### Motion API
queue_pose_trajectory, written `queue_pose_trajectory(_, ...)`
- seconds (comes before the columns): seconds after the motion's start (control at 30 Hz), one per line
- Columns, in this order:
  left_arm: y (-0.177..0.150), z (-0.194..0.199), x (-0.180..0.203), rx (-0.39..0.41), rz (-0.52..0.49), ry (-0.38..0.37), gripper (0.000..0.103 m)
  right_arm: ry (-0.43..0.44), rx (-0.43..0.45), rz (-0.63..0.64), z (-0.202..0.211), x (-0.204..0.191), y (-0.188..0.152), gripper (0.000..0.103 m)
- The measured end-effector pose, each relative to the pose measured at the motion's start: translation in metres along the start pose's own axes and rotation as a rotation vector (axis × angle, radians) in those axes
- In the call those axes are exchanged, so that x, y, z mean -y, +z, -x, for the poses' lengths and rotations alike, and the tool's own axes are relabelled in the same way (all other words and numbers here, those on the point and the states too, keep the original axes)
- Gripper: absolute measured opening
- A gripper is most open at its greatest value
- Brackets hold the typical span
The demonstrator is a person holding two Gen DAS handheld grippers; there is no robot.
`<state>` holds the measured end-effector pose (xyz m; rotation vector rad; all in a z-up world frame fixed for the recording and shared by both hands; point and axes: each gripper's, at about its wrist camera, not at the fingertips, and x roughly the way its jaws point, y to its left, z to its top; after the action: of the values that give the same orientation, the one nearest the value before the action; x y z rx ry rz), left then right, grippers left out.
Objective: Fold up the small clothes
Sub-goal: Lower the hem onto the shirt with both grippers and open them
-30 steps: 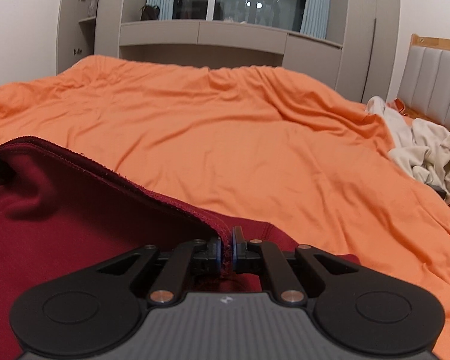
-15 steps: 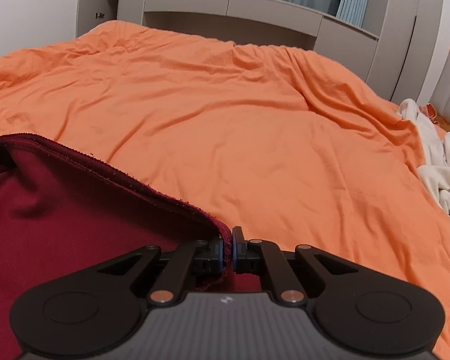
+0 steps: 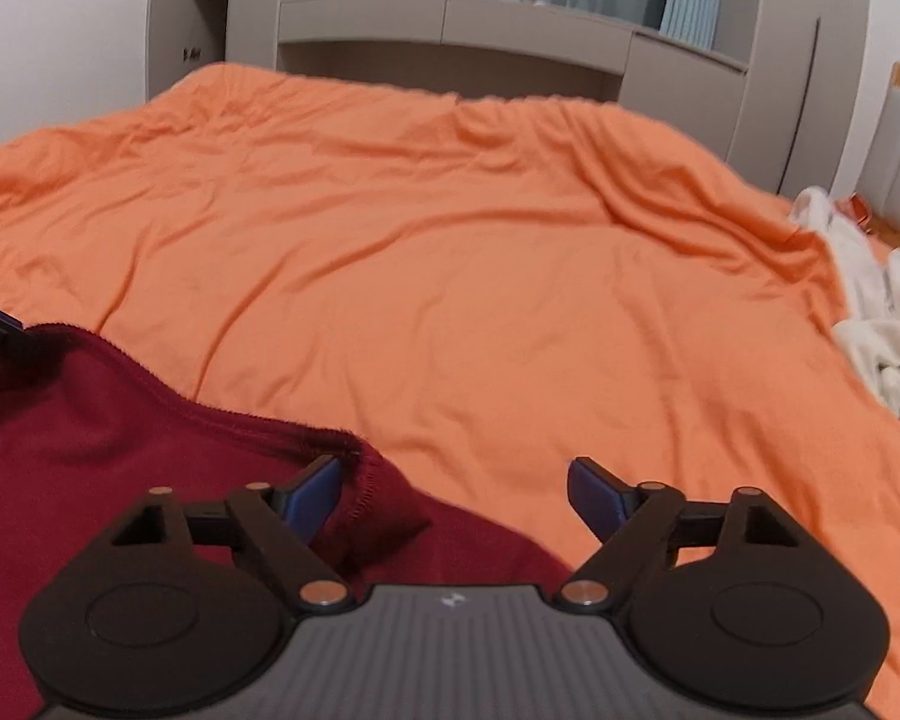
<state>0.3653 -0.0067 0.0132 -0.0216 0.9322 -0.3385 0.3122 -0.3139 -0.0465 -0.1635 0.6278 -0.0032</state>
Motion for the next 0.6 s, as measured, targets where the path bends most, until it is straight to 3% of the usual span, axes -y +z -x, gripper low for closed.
queue_pose_trajectory(0.17, -0.006, 0.022, 0.005, 0.046, -0.019, 0.018, 0.086, 0.002, 0.026, -0.01, 0.026, 0.013, -0.006, 0.101)
queue_pose_trajectory(0.37, -0.032, 0.038, 0.004, 0.05, -0.079, 0.028, 0.089, 0.001, -0.029, 0.077, 0.044, 0.005, -0.038, 0.102)
queue_pose_trajectory(0.47, -0.037, 0.029, -0.003, 0.021, -0.055, 0.078, 0.089, -0.015, -0.08, 0.076, 0.037, 0.004, -0.052, 0.102)
queue_pose_trajectory(0.6, -0.04, 0.02, -0.012, 0.018, -0.016, 0.157, 0.089, -0.109, -0.043, 0.015, 0.031, 0.014, -0.055, 0.102)
